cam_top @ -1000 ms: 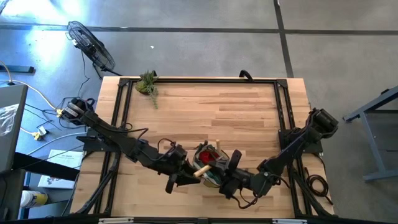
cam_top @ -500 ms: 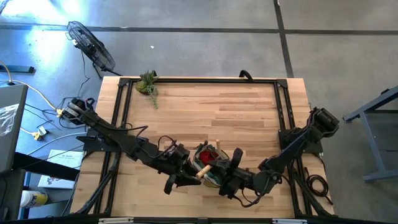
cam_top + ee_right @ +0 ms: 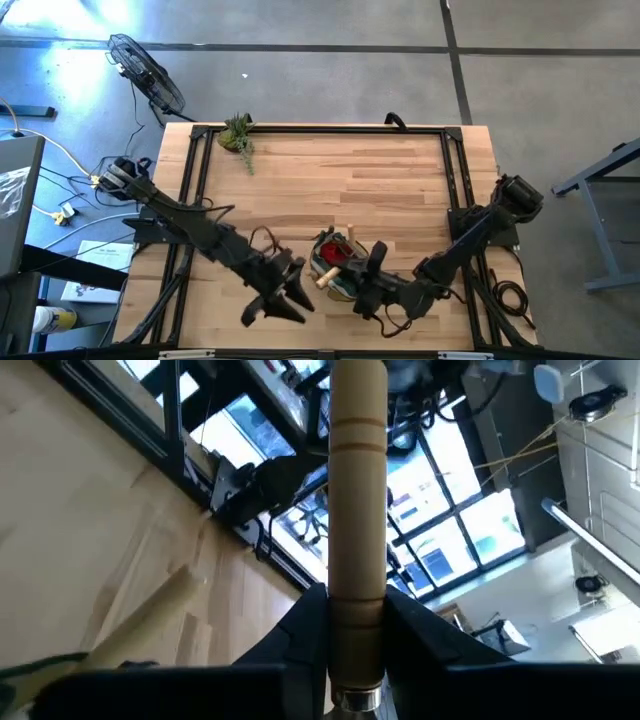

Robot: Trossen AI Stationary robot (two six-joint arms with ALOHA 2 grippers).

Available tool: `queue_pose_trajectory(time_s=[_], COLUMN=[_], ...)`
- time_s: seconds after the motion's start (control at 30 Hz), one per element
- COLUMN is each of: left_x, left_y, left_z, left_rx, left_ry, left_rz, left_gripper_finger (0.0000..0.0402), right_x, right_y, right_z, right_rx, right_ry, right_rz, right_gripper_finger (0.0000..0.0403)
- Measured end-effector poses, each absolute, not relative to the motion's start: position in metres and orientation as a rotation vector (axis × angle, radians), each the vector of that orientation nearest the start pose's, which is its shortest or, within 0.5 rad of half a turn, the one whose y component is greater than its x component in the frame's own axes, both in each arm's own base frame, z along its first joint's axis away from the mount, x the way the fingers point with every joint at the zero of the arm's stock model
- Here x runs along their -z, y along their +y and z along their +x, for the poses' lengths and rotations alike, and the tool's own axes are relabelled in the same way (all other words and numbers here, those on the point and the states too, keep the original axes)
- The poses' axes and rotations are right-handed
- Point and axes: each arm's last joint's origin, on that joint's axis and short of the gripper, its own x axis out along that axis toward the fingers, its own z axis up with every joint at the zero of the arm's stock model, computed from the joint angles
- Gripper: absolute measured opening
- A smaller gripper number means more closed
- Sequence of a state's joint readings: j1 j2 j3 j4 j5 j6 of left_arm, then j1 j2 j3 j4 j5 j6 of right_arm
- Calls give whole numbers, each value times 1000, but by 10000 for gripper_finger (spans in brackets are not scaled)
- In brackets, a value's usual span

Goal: Pick & Place Garden tools in Gardening bag
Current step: Put the trowel into the light brown gardening bag

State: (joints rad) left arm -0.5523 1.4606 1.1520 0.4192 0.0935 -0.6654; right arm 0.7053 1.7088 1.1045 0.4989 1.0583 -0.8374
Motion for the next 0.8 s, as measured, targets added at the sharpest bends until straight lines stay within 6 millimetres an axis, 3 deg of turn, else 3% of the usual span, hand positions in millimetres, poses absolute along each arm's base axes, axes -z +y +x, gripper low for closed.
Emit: queue_pose_trajectory(time_s=[0.17,0.3,0.53,0.8], left_x=[-365,-361,-354,-349], left_y=[-191,-197,-197,-184], left_z=[276,272,270,259], left_rx=[714,724,706,524], left_ry=[84,112,184,304], left_rz=[-622,-562,-503,-417], left_gripper_finger=[152,152,152,152], right_x=[-263,-274,-293,-304], right_y=[224,235,263,284], right_z=[301,296,271,244], right_rx=[295,194,76,-34], right_ry=[213,79,-125,-218], right_rz=[-915,-781,-570,-281], right_gripper_finger=[59,59,59,59])
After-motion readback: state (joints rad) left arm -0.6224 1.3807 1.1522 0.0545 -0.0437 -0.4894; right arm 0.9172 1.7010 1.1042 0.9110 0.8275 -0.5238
